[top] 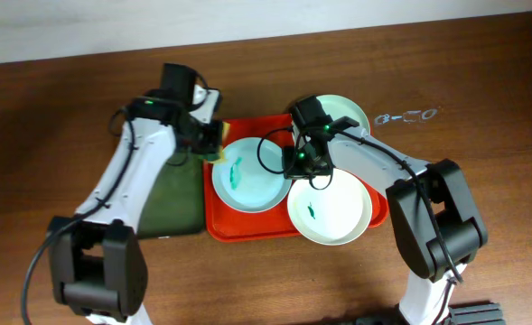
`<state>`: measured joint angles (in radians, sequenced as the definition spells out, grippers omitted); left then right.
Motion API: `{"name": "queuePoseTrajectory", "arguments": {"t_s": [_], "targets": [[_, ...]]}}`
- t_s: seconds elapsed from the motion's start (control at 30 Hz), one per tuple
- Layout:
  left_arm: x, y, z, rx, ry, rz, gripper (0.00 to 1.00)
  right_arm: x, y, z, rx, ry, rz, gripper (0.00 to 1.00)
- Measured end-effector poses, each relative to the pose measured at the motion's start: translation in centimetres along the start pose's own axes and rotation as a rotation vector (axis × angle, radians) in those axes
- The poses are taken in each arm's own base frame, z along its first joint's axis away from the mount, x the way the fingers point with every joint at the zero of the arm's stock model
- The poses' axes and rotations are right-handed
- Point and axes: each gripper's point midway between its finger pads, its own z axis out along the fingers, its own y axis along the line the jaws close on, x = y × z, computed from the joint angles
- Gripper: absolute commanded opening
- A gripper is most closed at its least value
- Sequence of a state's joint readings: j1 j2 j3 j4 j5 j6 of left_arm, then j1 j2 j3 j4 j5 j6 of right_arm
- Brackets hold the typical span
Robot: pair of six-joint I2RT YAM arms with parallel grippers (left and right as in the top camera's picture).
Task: Clean dirty plates on tray and stack at the side
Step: 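Lift the sponge with left gripper and move it onto the left white plate, then scrub the left white plate with the sponge while right gripper holds plate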
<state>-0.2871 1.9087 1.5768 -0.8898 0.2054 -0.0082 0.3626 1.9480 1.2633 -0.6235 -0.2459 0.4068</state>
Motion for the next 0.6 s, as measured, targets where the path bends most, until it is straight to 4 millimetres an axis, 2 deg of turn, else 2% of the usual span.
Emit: {"name": "queuePoseTrajectory", "arguments": {"t_s": [0.1, 0.17, 0.3, 0.43, 0.5, 0.6], "targets": [[0.5, -2.6, 1.0, 0.0, 0.024, 0.034, 0.0, 0.0, 0.1, 0.0, -0.003, 0.001, 0.0, 0.04], [1.2, -3.2, 2.5, -0.013, 0.062, 0.031, 0.0, 0.0, 0.1, 0.0, -0.006, 0.002, 0.0, 0.04], [2.6, -2.4, 6.1, -0.037, 0.141, 0.007, 0.0, 0.0, 0.1, 0.0, -0.006, 0.003, 0.0, 0.04], [3.1, -1.8, 8.7, -0.047, 0.169, -0.005, 0.0, 0.0, 0.1, 0.0, -0.007, 0.002, 0.0, 0.04], [3.7, -1.6, 9.7, -0.048, 0.197, -0.009, 0.0, 0.0, 0.1, 0.0, -0.007, 0.002, 0.0, 0.04], [3.8, -1.9, 10.2, -0.045, 0.213, -0.008, 0.0, 0.0, 0.1, 0.0, -0.006, 0.002, 0.0, 0.04]]}}
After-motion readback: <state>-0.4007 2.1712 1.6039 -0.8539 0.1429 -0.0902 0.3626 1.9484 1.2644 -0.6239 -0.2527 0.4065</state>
